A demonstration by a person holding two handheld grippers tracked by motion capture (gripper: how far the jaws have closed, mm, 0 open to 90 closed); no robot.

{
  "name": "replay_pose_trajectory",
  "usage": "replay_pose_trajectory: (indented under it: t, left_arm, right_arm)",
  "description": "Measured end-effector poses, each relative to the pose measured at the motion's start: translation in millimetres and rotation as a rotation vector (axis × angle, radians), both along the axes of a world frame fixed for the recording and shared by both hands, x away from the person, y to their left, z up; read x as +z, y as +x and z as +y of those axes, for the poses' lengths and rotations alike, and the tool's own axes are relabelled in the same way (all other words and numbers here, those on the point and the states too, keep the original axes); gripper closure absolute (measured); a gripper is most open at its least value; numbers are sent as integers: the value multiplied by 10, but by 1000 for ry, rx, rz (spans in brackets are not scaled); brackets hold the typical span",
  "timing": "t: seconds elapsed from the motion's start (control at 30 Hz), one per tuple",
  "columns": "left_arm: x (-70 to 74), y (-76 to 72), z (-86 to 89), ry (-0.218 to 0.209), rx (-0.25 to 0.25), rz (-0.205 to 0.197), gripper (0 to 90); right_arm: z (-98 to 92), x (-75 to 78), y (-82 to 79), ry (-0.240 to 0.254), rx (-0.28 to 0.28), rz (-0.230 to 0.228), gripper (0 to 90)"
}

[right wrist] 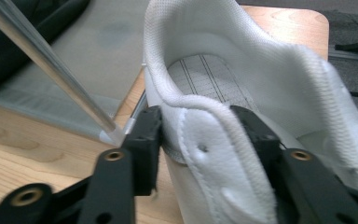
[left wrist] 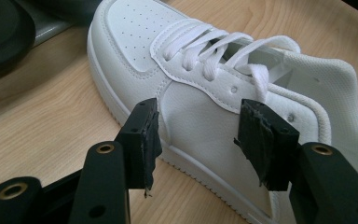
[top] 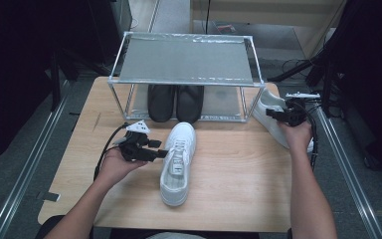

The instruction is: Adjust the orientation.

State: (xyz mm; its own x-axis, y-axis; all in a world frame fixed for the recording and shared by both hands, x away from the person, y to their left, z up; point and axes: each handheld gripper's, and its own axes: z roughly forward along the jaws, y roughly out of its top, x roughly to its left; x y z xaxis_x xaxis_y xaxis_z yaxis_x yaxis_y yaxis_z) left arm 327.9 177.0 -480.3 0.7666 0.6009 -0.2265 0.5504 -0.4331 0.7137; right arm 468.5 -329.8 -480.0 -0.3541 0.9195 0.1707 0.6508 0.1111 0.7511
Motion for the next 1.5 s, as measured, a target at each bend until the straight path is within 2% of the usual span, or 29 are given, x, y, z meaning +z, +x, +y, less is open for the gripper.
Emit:
replay_pose_trajectory:
  t: [0.03,0.1,0.17,0.43,0.67,0.9,1.1,1.2,1.33,1.5]
  left_arm:
    - [1,0,0,0,0,-1,483]
    - [1,0,-2,0,-1,0,483]
    - [-1,5,1,5,-1,-1,483]
    - [1,8,10,0,3,0,483]
    - [-2,13,7,4,4,-1,483]
    - [17,19,-6,-3,-3,-4,482]
    - [27,59,-20,4,-18,2,479]
    - [40,83,-33,-1,-19,4,478]
    - [60,104,-48,-10,-21,1,478]
    - [90,143,-89,-16,-41,-11,478]
  right_arm:
    - [-20,7,-3,28,5,5,697]
    - [-38,11,-8,71,6,14,762]
    - [-25,19,-13,65,-7,18,790]
    - [-8,47,-30,82,-36,48,827]
    - [-33,158,-99,88,-47,38,834]
    - [-72,285,-279,71,-50,8,833]
    - [-142,295,-457,80,-59,34,832]
    - [-118,303,-551,80,-55,45,832]
    - [-28,300,-676,81,-18,45,829]
    - [32,303,-877,117,-4,37,827]
